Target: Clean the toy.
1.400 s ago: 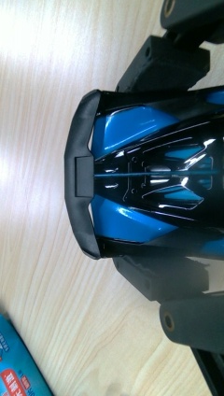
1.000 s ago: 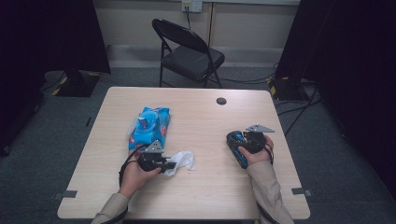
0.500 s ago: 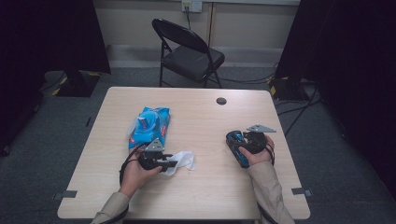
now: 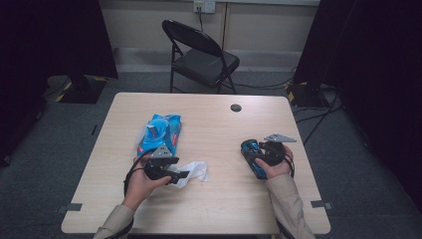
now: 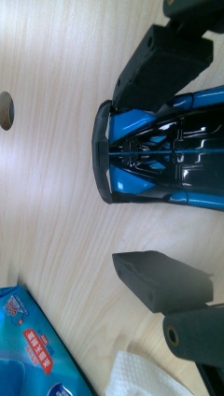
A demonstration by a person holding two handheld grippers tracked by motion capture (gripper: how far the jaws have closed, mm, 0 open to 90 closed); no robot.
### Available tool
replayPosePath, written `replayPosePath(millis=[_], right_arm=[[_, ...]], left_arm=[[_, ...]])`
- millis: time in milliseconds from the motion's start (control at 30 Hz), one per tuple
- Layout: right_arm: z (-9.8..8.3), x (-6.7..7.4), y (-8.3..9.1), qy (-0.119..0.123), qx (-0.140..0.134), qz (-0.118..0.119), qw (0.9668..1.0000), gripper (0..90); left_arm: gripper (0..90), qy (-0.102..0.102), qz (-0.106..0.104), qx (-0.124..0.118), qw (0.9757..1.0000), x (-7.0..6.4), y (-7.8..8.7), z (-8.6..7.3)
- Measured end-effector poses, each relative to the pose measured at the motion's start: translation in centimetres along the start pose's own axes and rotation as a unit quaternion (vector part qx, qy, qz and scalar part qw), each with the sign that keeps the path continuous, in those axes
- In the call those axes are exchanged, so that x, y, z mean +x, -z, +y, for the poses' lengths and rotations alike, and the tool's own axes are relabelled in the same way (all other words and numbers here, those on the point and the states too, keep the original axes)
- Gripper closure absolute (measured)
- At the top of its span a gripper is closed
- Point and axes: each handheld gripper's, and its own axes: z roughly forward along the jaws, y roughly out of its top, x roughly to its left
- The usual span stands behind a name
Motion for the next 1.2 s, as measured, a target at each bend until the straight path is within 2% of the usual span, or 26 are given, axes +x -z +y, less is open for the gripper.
replayPosePath(millis=[167,200,433,533,733,1200], right_arm=[[0.0,0.5,0.7,0.006,0.008,0.011,0.9999,17.5],[0.0,0.5,0.8,0.004,0.009,0.014,0.9998,17.1],[-0.2,0.8,1.8,0.021,0.013,0.019,0.9995,15.9],[-0.3,0.7,2.3,0.021,0.012,0.03,0.9993,15.6],[-0.8,0.6,2.8,0.021,0.016,0.033,0.9991,15.7],[-1.4,1.0,4.1,0.046,0.026,0.042,0.9977,15.6]], left_arm=[[23.5,0.005,-0.004,0.003,1.0,0.1,1.2,0.0],[23.0,0.003,0.001,0.004,1.0,0.2,1.4,-0.1],[21.3,0.014,-0.003,-0.008,0.9999,0.3,2.5,-0.1],[21.1,0.016,-0.003,-0.005,0.9999,0.3,2.8,-0.2],[20.4,0.019,-0.004,-0.013,0.9997,0.4,3.2,-0.4],[17.9,0.017,-0.001,-0.013,0.9998,0.6,4.3,-1.1]])
